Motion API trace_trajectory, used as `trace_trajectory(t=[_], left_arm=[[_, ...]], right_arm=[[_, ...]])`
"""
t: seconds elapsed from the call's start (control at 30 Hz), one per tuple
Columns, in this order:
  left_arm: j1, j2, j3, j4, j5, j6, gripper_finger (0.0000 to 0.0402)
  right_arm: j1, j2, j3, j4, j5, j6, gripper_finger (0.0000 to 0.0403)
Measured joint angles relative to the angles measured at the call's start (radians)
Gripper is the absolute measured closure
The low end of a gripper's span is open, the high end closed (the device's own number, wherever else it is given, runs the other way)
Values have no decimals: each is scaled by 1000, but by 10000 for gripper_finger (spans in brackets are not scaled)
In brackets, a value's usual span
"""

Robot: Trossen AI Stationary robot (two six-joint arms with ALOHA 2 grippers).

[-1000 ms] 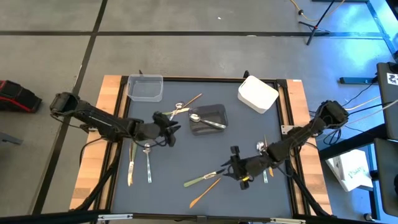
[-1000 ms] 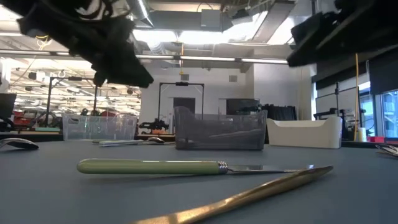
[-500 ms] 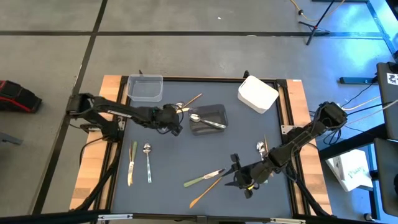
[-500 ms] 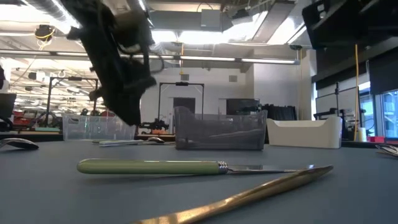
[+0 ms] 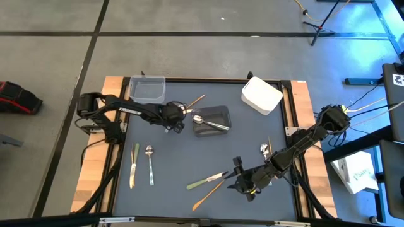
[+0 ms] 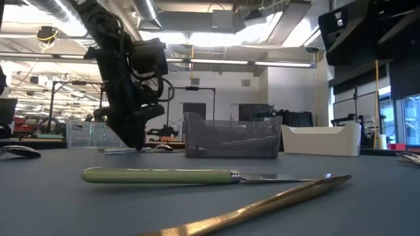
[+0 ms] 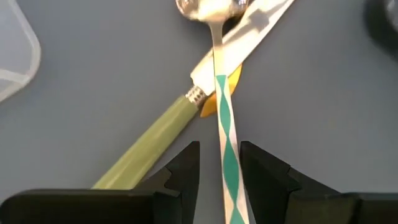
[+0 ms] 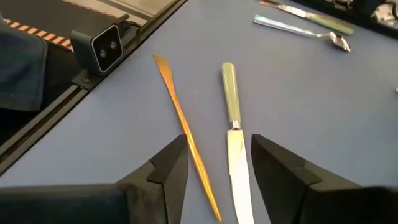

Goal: Sort silverware by color (type)
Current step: Put the top blue spoon into the black bin

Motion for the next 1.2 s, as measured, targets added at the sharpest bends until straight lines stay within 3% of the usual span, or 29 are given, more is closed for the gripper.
trace_trajectory(t=[0.3, 0.6, 1.2], left_arm=[[-5, 59, 4, 5, 33, 38, 295], [-48, 60, 3, -13, -10, 42, 374], [-222, -156, -3, -24, -78, 23, 360]], right_arm=[[-32, 0, 0, 1, 27, -16, 238], [-33, 0, 3, -3, -9, 51, 238], [-33, 16, 4, -29, 16, 134, 238]])
